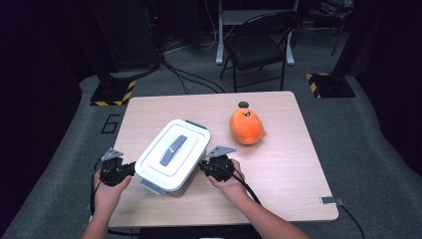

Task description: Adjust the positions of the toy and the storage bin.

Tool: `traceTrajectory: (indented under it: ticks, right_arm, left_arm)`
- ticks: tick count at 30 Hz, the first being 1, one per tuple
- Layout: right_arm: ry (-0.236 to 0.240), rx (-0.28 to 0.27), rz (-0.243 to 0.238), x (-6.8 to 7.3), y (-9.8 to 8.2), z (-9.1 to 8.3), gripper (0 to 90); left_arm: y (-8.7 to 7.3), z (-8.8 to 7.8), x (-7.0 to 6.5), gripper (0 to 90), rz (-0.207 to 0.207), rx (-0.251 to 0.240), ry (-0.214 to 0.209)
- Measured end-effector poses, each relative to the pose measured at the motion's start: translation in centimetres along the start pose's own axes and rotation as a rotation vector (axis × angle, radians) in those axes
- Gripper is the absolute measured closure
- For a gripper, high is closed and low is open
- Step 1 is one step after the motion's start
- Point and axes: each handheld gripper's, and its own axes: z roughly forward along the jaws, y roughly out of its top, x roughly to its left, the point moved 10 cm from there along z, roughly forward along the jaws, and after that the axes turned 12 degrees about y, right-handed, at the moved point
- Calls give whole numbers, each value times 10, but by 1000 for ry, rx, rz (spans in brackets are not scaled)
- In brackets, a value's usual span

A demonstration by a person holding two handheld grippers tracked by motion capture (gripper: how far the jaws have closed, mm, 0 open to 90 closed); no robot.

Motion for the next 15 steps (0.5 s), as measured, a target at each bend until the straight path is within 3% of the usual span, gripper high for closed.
traceTrajectory:
  ticks: [15]
  right_arm:
    - [-6, 2, 12, -2, 10, 14, 797]
  left_arm:
    - [-1, -1, 6, 818, -21, -3, 1]
